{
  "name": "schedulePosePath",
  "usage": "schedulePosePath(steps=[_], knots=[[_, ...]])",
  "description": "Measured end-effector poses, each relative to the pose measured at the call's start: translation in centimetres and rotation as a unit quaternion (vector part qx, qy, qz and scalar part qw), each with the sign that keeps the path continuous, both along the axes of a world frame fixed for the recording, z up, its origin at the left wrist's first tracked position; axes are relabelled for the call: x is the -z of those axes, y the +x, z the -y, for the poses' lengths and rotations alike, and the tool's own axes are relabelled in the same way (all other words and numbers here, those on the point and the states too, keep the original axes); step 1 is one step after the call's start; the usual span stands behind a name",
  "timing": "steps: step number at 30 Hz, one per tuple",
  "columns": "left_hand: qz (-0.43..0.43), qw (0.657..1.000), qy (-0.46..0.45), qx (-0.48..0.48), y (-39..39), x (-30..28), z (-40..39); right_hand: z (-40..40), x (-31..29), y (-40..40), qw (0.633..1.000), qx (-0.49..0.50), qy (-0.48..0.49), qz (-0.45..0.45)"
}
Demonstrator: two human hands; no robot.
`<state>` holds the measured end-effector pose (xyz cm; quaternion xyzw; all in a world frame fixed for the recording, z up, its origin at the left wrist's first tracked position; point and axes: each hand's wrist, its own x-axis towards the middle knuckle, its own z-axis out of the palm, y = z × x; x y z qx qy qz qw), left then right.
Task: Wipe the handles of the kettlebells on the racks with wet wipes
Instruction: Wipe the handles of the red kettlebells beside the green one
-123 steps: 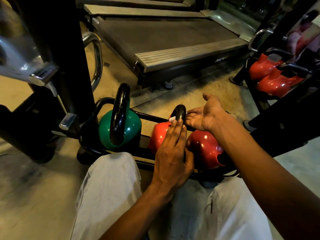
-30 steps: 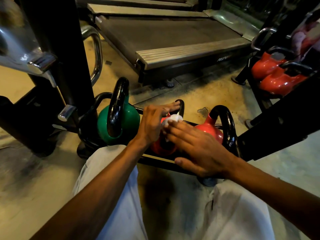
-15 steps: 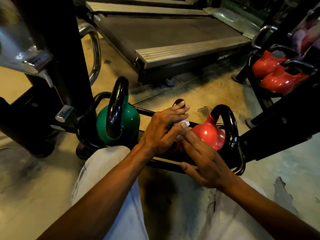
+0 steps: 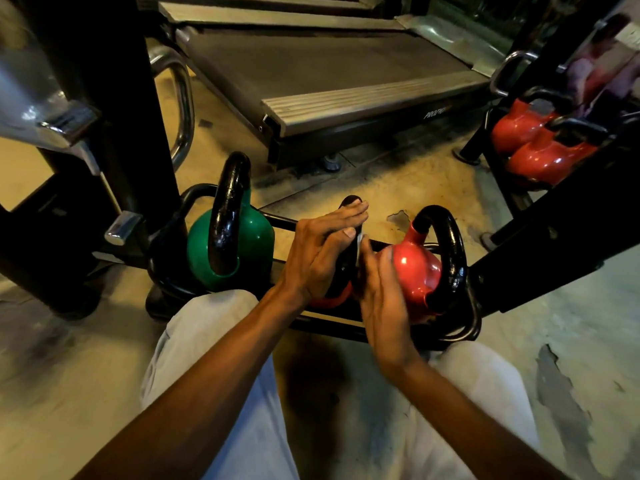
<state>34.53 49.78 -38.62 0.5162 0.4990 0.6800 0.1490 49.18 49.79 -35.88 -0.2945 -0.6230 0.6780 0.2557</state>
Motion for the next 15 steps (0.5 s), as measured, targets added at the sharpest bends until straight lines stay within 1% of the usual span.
schedulePosePath(steps=[2,3,4,8,13,15], knots=[[-0.009,1.000,-0.005,-0.004,-0.1,0.1,-0.2,2.2,1.3,1.5,0.999,0.003,0.050,0.014],[-0.011,1.000,-0.007,-0.004,-0.2,0.2,-0.2,2.2,1.8,1.6,0.998,0.005,0.064,0.014],[-0.011,1.000,-0.010,-0.003,-0.2,0.2,-0.3,1.7,1.5,1.2,0.998,0.010,0.058,0.008],[-0.008,1.000,-0.015,-0.004,0.1,0.4,-0.2,-2.6,-0.6,-1.2,0.998,0.041,-0.053,-0.001],[-0.003,1.000,-0.020,0.007,0.0,0.3,-0.1,-3.6,0.4,-0.2,0.990,0.033,-0.137,-0.011],[-0.006,1.000,-0.018,0.010,-0.2,0.3,-0.1,-4.1,0.2,0.2,0.987,0.029,-0.155,-0.015]])
